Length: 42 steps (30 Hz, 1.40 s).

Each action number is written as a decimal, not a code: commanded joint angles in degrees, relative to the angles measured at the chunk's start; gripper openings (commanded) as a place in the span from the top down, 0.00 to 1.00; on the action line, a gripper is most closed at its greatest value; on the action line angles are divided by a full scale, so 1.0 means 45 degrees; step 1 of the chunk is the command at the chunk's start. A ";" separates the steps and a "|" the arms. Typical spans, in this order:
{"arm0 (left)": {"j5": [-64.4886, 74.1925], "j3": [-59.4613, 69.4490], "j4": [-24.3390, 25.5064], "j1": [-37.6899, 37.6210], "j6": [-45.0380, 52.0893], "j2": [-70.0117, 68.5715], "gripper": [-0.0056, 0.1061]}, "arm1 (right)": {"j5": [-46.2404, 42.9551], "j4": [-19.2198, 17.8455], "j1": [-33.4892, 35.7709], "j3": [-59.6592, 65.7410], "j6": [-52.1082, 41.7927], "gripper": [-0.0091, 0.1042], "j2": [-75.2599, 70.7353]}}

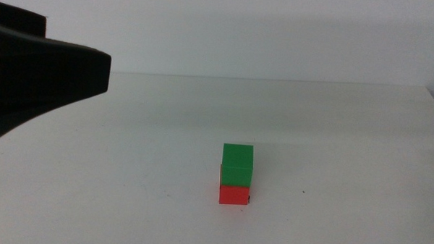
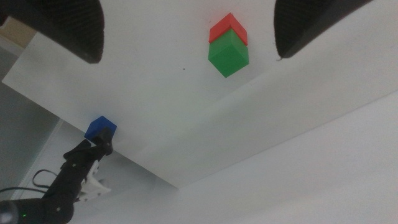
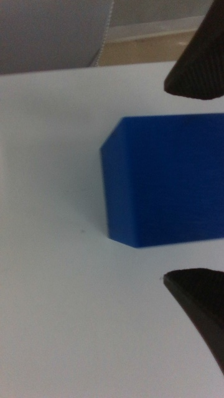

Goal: Stack red cubes first, then green, then blue cubes in a specific spot.

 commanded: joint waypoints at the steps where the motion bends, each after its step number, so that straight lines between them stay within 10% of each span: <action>1: -0.0194 0.0058 0.0065 0.0004 0.0000 -0.0061 0.11 | -0.0362 -0.0259 -0.0094 -0.0117 0.0008 0.18 0.0349; 9: -0.0194 0.0058 0.0065 0.0004 0.0000 -0.0061 0.11 | -0.0106 -0.0238 0.0512 -0.0117 0.0345 0.94 -0.0153; 24: -0.0194 0.0058 0.0043 0.0004 0.0000 -0.0061 0.11 | 0.4508 -0.3877 1.2873 -0.4475 1.3329 0.92 -0.1419; 42: -0.0225 0.0058 0.0099 0.0004 0.0000 -0.0061 0.11 | 0.5048 -0.3275 1.4513 -0.8198 1.3475 0.91 0.1977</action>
